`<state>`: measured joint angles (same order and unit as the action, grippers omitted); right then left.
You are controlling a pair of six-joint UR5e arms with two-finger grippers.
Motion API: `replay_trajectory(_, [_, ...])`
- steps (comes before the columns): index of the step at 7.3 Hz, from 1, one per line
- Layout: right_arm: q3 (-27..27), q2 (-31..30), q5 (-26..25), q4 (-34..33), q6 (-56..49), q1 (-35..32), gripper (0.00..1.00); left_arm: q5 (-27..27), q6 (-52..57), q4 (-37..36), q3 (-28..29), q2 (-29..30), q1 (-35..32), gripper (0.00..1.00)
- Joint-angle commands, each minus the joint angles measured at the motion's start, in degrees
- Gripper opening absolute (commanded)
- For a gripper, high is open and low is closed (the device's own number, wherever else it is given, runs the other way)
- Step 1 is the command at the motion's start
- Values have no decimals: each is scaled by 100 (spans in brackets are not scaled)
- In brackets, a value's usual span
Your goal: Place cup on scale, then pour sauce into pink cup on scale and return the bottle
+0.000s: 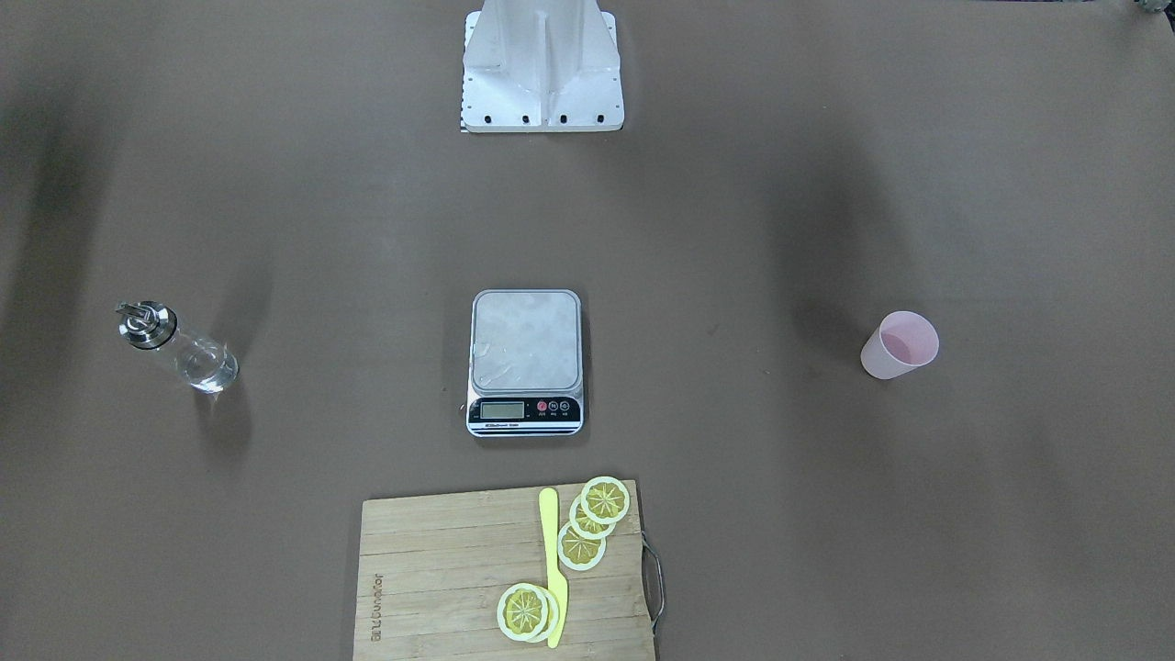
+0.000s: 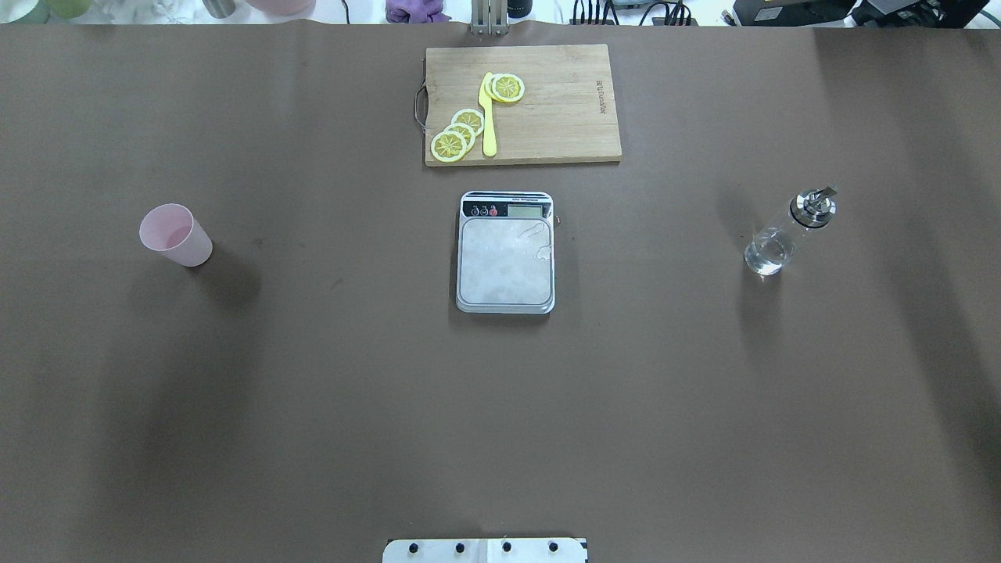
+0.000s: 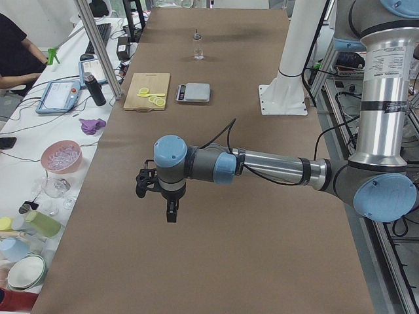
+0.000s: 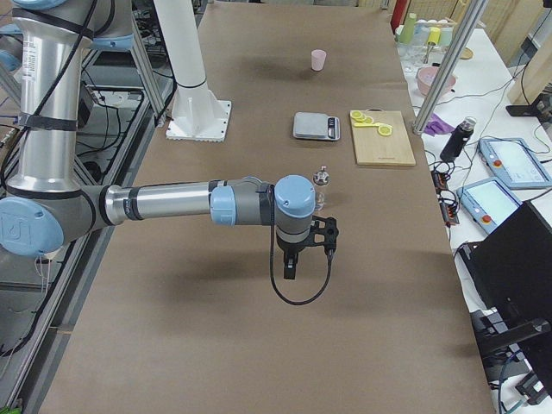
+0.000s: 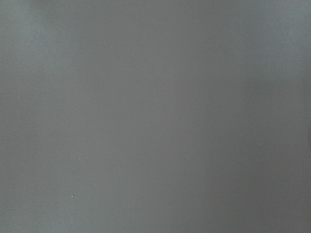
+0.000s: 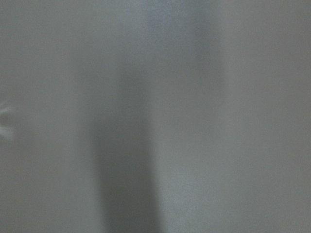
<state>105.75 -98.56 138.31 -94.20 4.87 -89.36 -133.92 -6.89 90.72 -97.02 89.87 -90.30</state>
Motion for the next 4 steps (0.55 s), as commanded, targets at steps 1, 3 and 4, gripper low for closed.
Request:
replay_trajectory(1, [25, -23, 109, -2, -3, -3, 100, -46, -162, 77, 96, 135, 83, 97])
replay_trajectory(3, [86, -6, 39, -2, -3, 102, 100, -465, -1379, -10, -71, 774, 144, 97])
replay_trajectory(4, [86, 12, 12, -2, -3, 181, 100, -512, -2221, -11, -202, 1047, 440, 97])
